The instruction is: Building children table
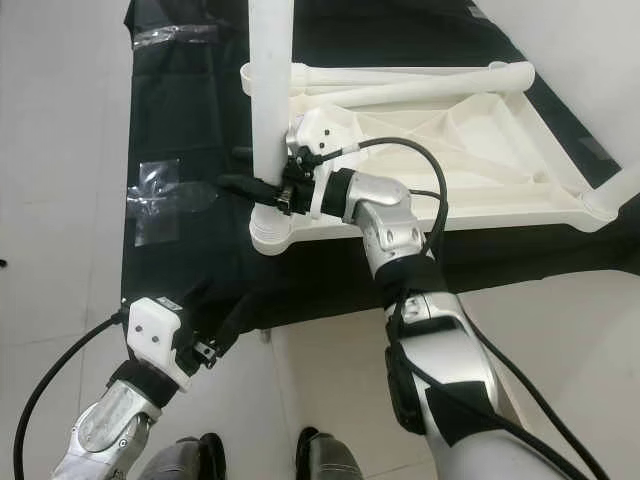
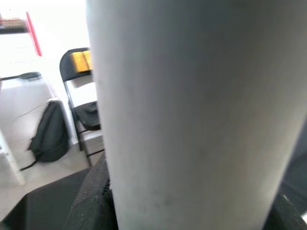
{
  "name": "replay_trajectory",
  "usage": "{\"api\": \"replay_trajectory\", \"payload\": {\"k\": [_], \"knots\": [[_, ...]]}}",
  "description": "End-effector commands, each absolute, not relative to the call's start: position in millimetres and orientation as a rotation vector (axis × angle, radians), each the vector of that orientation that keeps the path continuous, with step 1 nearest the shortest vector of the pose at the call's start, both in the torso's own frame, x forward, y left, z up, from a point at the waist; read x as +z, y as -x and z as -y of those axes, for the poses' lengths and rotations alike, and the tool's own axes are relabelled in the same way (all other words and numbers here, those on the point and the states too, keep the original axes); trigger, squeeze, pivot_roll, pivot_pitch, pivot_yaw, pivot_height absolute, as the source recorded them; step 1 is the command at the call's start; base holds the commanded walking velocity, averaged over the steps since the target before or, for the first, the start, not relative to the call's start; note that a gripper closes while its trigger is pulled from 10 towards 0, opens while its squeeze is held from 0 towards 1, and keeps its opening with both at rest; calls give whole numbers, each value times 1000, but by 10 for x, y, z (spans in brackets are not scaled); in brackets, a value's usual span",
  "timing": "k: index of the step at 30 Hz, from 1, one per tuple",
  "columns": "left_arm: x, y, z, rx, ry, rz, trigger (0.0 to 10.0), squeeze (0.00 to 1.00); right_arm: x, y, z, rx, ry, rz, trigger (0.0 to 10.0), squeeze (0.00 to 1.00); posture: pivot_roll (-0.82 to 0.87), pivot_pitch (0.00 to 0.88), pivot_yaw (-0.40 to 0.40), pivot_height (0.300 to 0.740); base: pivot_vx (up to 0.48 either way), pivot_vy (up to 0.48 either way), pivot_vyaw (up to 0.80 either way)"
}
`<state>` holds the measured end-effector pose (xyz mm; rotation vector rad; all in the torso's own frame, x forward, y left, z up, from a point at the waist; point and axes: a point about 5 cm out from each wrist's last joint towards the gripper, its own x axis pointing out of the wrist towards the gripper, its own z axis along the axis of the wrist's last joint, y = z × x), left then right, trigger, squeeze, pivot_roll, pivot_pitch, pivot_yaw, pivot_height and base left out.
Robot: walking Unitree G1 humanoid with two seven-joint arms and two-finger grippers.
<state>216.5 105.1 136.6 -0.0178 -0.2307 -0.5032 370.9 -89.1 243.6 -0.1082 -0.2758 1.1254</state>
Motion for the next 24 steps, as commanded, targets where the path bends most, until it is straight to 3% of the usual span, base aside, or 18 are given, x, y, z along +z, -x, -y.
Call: {"api": "replay_trajectory", "payload": {"k": [1,3,5,6,7,11,14,15,16,17,19,20,24], "knots": [[1295,-2141,-1040,-506,20,203,10000,0,2177,-3722,887,999,69,187,0,0,93,258,-95,740,0,0,0],[1299,-2147,-1043,-507,20,205,10000,0,2020,-3738,900,673,26,171,0,0,89,261,-97,740,0,0,0],[1299,-2147,-1043,-507,20,205,10000,0,2020,-3738,900,673,26,171,0,0,89,261,-97,740,0,0,0],[1302,-2151,-1048,-506,20,206,10000,0,1920,-3704,988,429,29,160,0,0,71,265,-97,740,0,0,0],[1305,-2158,-1049,-505,21,207,10000,0,1816,-3578,925,378,52,160,0,0,78,266,-95,740,0,0,0],[1308,-2170,-1047,-506,20,208,10000,0,1681,-3416,689,447,48,144,0,0,76,257,-92,740,0,0,0],[1307,-2170,-1042,-507,19,208,10000,0,1734,-3473,660,466,52,154,0,0,74,255,-94,740,0,0,0],[1308,-2172,-1038,-507,19,209,10000,0,1769,-3504,644,483,60,158,1843,0,74,249,-97,740,0,0,0],[1308,-2172,-1038,-507,19,209,10000,0,1769,-3504,644,483,60,158,1843,0,74,249,-97,740,0,0,0],[1307,-2172,-1037,-505,19,209,10000,0,1803,-3525,619,524,43,162,10000,0,74,245,-96,740,0,0,0],[1307,-2172,-1036,-503,20,209,10000,0,1824,-3538,606,551,28,165,10000,0,74,245,-96,740,0,0,0],[1307,-2172,-1035,-502,20,210,10000,0,1869,-3552,591,588,16,182,10000,1000,76,240,-97,740,0,0,0],[1294,-2177,-1028,-502,19,208,10000,0,2033,-3551,510,799,-16,243,10000,1000,81,228,-97,740,0,0,0]]}}
